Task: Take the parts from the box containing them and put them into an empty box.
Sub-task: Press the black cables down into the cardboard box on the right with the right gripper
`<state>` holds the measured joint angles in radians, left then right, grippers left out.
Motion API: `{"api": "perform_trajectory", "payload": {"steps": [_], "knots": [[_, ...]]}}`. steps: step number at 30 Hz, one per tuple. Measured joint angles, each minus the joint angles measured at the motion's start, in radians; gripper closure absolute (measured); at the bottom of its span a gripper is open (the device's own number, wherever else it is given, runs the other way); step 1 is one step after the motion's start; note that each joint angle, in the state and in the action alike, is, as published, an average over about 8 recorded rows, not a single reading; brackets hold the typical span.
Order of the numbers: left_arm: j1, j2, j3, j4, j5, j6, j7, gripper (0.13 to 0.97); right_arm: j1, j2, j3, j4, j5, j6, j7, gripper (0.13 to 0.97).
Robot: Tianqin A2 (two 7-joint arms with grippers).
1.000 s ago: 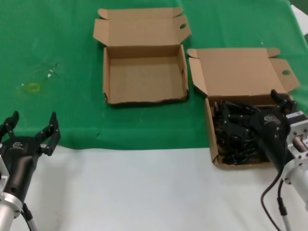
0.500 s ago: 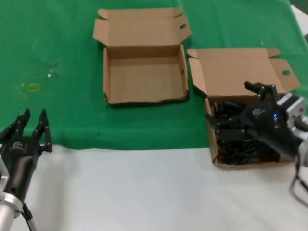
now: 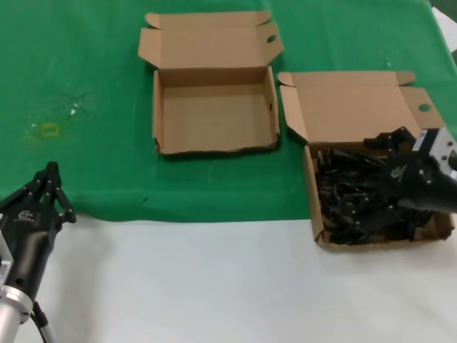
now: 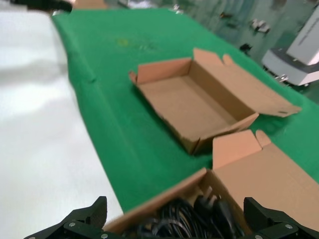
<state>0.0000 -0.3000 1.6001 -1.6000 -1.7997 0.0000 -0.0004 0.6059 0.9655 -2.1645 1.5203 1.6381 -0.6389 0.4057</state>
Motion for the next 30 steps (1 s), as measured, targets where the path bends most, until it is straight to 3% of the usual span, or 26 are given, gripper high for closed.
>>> {"api": "perform_trajectory", "payload": {"steps": [14,30], "knots": [[0.0,0.0,0.0,0.0,0.0,0.0,0.0,0.953,0.176,-0.065,0.004,-0.179,-0.164,-0.3,-0.08,0.129],[0.0,0.0,0.0,0.0,0.0,0.0,0.0,0.953,0.276,-0.188,0.03,-0.421,-0.293,-0.354,-0.165,0.144]]}}
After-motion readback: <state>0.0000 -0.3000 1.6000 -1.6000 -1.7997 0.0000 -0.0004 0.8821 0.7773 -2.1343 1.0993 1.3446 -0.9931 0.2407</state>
